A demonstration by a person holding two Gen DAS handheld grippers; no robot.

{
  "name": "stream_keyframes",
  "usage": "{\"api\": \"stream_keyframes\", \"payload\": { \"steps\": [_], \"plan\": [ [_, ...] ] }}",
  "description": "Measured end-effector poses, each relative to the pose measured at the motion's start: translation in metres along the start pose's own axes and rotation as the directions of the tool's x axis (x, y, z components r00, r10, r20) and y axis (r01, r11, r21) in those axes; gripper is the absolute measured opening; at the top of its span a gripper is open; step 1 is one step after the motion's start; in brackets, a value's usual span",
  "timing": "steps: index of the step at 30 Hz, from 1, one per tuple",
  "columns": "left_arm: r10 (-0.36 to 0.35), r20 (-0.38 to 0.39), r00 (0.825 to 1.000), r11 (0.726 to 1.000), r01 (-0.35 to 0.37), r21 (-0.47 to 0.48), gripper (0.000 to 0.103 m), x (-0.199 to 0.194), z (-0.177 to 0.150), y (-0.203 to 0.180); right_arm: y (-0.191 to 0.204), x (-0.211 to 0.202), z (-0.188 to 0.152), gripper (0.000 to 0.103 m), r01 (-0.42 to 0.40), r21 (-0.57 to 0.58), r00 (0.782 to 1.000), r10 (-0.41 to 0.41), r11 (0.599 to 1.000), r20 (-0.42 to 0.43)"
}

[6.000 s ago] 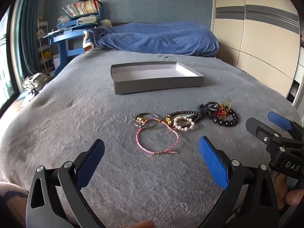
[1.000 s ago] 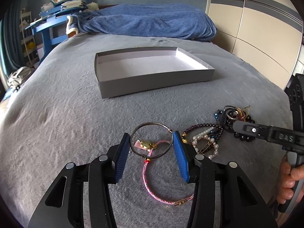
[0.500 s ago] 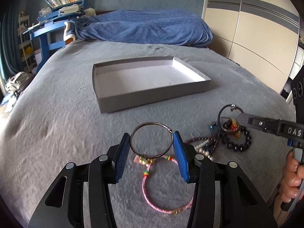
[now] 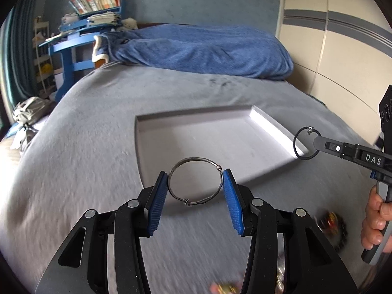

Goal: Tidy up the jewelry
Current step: 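Carry both items into the grey tray and open both tools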

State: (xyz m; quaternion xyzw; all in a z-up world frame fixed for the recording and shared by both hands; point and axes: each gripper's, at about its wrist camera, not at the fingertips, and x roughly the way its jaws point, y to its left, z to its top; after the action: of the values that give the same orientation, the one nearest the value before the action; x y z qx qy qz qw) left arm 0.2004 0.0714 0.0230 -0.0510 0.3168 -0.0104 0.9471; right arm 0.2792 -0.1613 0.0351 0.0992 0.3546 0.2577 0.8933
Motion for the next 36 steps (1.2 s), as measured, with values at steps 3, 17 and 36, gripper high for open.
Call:
{"api": "stream_keyframes", "payload": {
  "steps": [3, 17, 36],
  "plan": [
    [0.012, 0.001, 1.000, 1.000, -0.012, -0.005, 0.048, 0.017, 0.012, 0.007, -0.002, 0.026, 0.014, 0.003, 0.015, -0.015, 1.000, -0.015, 1.000, -0.022],
    [0.061, -0.085, 0.995, 0.997, -0.056, 0.062, 0.058, 0.063, 0.011, 0.006, -0.027, 0.091, 0.010, 0.005, 0.108, -0.012, 0.981, -0.108, 0.994, -0.160],
    [0.088, 0.010, 0.996, 0.992, -0.089, 0.092, 0.094, 0.002, -0.010, -0.009, -0.005, -0.006, -0.020, 0.066, 0.132, -0.043, 0.991, -0.132, 0.990, -0.001]
  ]
}}
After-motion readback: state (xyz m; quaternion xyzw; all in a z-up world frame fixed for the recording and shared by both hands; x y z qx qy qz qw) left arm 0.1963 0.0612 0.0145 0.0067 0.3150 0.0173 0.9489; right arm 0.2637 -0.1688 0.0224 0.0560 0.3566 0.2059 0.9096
